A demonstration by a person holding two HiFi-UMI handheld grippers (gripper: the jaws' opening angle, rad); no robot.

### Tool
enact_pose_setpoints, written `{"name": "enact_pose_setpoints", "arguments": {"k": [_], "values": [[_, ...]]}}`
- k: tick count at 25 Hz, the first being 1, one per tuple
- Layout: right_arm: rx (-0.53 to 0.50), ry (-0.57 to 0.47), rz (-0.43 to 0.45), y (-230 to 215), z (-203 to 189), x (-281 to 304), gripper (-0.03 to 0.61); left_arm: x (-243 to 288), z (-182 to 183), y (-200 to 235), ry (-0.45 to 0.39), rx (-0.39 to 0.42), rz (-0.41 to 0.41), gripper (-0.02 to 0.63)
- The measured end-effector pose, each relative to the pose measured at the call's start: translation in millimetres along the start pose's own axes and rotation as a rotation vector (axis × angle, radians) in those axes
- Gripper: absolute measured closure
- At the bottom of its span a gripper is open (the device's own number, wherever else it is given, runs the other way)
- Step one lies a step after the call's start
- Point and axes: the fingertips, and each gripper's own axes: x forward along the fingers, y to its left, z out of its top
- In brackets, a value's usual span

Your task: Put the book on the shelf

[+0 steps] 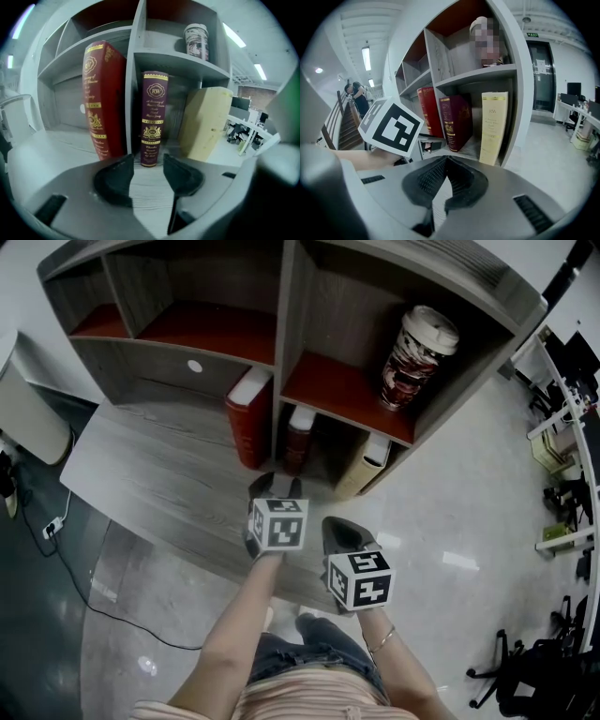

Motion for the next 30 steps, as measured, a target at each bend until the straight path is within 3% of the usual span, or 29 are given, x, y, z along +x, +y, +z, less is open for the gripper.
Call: {"name": "enact_pose_setpoints", "arguments": {"k": [13, 30], "values": [[0.04, -0.037, -0.018, 30, -4, -12, 0.571, -44, -30, -6, 0.014, 0.032, -0.091, 0.591], [0.104, -0.114, -0.065, 53, -8, -18, 0.571, -111, -43, -4, 0.016, 0.014, -0.253, 0.603]]}}
